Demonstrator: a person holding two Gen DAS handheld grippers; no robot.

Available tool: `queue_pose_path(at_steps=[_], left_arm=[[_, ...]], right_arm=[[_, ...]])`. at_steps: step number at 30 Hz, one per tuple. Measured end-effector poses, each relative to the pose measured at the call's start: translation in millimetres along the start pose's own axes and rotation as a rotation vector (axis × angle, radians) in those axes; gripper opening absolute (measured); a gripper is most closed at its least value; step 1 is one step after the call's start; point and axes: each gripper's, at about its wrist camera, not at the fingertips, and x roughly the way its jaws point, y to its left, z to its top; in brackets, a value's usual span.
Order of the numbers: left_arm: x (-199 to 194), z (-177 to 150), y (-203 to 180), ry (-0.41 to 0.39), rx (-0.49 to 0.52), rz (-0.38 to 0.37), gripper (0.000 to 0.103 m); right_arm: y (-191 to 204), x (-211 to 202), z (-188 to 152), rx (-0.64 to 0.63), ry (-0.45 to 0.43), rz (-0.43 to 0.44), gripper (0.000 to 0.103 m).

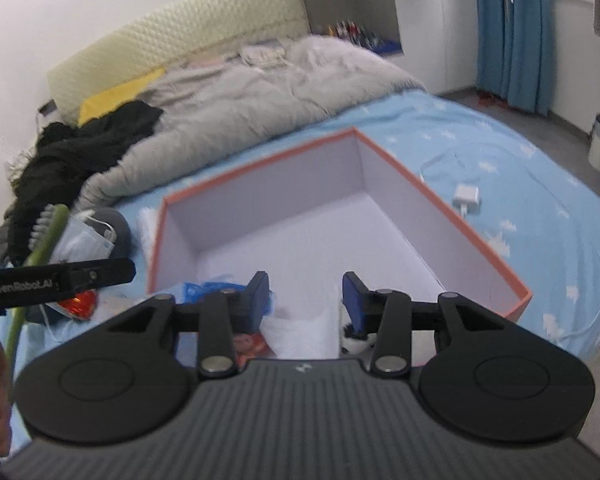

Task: Organize soft objects
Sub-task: 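Open left tool into pink box while right tool releases cloth inside, then withdraw both open tools from the pink box, then move left tool to clear plastic cap while right tool approaches sponge bag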

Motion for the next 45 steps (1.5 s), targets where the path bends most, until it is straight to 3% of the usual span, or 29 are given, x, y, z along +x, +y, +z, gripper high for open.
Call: queue_pose_path(at_steps=[8,12,19,24,39,45], left_arm=[[-57.9,-9.7,9.8,-0.104,0.032,0.026,0.042],[-80.8,-19.7,24.8,-0.142,-0.007,0.035,0.044],[-115.6,-35.9,63.1,-0.184,-0.085,0.085,0.045],[-138.3,-54.9,77.3,-0.203,-0.089,0.118,0.045],[-148.9,-121.2,111.3,-0.172,-0.162,0.168,0.048],[-142.7,-138.6,126.3,-0.18,-0.239,0.163,0.051]], right_arm=[[29.0,-30.0,1.8,-0.055,-0.091,0.063,0.044],[47.8,-40.3,-2.2,-0.084,-0.124,0.101,0.044],[78.8,-48.4,-16.8,-0.137,-0.114,0.19,0.044],[102.0,-52.4,-28.7,-0.164,-0.113,0.236,0.044],[144.9,-45.1,-75.5,-0.248,-0.017,0.285,0.044],[153.4,-45.8,-85.3,-0.307,0.015,0.243,0.044]])
